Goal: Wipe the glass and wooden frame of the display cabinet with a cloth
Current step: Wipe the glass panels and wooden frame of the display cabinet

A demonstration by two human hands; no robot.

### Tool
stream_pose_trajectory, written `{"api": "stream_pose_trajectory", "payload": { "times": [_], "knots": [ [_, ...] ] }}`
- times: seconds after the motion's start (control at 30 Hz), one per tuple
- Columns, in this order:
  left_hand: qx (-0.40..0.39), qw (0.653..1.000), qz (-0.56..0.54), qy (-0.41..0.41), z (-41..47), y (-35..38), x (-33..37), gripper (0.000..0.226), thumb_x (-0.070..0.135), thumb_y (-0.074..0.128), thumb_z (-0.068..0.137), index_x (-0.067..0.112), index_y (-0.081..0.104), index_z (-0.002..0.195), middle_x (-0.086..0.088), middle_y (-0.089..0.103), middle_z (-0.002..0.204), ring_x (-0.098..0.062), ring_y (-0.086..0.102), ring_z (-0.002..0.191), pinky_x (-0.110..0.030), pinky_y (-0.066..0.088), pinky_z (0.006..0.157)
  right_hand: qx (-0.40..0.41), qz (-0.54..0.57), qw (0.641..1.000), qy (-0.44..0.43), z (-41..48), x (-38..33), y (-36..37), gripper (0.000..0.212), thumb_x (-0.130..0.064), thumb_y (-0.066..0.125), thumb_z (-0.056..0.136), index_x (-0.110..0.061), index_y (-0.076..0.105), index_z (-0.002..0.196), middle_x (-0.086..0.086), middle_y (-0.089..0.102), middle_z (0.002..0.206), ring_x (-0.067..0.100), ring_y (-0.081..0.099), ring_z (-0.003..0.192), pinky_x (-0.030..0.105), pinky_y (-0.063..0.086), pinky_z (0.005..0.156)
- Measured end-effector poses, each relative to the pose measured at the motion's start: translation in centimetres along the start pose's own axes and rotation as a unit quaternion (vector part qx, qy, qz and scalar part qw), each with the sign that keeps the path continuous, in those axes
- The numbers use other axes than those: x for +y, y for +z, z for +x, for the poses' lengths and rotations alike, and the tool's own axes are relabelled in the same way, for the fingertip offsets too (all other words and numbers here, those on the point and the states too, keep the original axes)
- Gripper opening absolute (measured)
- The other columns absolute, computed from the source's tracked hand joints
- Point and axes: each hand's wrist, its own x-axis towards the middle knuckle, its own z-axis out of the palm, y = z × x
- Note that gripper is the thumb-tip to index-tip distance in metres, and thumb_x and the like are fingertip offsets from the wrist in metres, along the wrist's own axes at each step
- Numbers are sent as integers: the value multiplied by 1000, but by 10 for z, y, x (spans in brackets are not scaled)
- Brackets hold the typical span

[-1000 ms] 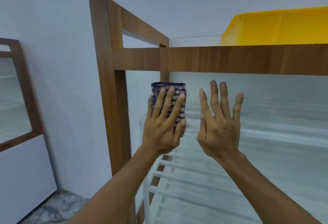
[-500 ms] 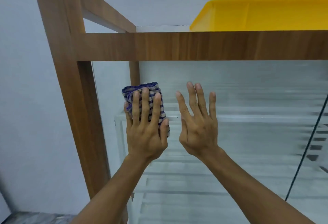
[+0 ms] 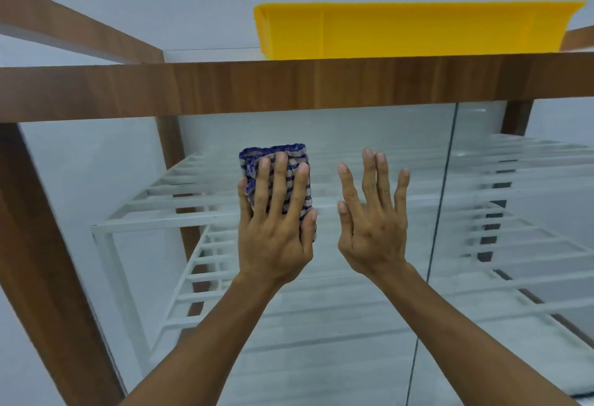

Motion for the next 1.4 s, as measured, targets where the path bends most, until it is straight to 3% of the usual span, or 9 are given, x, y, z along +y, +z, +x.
{"api": "stream_pose_trajectory", "payload": {
  "times": [0.27, 0.47, 0.63, 0.8, 0.93, 1.03, 1.2, 1.33, 1.4],
  "knots": [
    [-22, 999, -9, 22, 34, 27, 83, 64, 39, 41, 107, 12, 25, 162, -17, 15, 169, -34, 10, 158, -59, 10, 127, 5, -26, 999, 28, -4, 71, -34, 62, -25, 43, 100, -7, 30, 157, 18, 13, 166, 33, 6, 155, 62, 2, 124],
    [-20, 999, -18, 39, 54, 47, 143, 60, 37, 39, 108, 12, 26, 161, -15, 14, 168, -33, 10, 158, -54, 4, 129, 49, 41, 998, 5, -16, 115, -37, 56, -14, 34, 101, 7, 27, 152, 23, 22, 161, 35, 18, 153, 57, 13, 125],
    [-45, 994, 7, 96, 6, 49, 134, 63, 35, 49, 105, 14, 29, 161, -15, 22, 168, -27, 2, 160, -54, 4, 129, 53, 47, 997, 4, -28, 124, -37, 53, -13, 33, 103, 3, 27, 153, 17, 23, 162, 30, 12, 155, 55, 11, 126],
    [11, 1000, 12, -18, 35, 45, 124, 62, 38, 40, 106, 10, 26, 160, -17, 18, 166, -32, 8, 158, -60, 9, 127, 53, 56, 997, 22, -33, 120, -36, 52, -13, 33, 104, 2, 28, 153, 17, 23, 162, 29, 11, 155, 56, 11, 126],
    [-39, 996, -27, 78, 22, 53, 154, 60, 36, 40, 107, 12, 27, 160, -15, 18, 167, -29, 4, 160, -56, 8, 128, 58, 80, 994, 41, -34, 116, -37, 52, -12, 34, 103, 4, 28, 153, 24, 26, 161, 36, 20, 152, 58, 10, 125],
    [-57, 994, 3, 89, -13, 41, 122, 61, 37, 44, 106, 15, 30, 161, -13, 22, 168, -27, 7, 160, -54, 5, 128, 52, 103, 991, 72, -38, 97, -37, 59, -9, 42, 99, 7, 24, 153, 24, 21, 162, 35, 12, 154, 60, 5, 125],
    [12, 999, 35, -37, 10, 12, 50, 64, 41, 39, 105, 9, 26, 159, -14, 18, 168, -32, 8, 159, -58, 6, 127, 26, 141, 989, 42, -27, 33, -17, 59, -12, 42, 100, 6, 26, 153, 24, 20, 163, 33, 10, 155, 62, 6, 125],
    [-16, 1000, 17, 11, 2, 2, 25, 59, 39, 37, 107, 13, 26, 159, -15, 20, 167, -29, 7, 159, -55, 7, 128, 54, 177, 980, 70, -12, -33, 7, 51, -18, 28, 106, 5, 33, 152, 26, 28, 160, 36, 17, 153, 63, 5, 124],
    [-23, 999, 30, 0, -24, -8, -13, 60, 39, 38, 106, 14, 25, 160, -14, 17, 169, -30, 8, 160, -57, 10, 127, 37, 183, 981, 53, -13, -64, 17, 51, -14, 32, 103, 2, 36, 151, 24, 28, 161, 37, 17, 154, 63, 4, 124]
  ]
}}
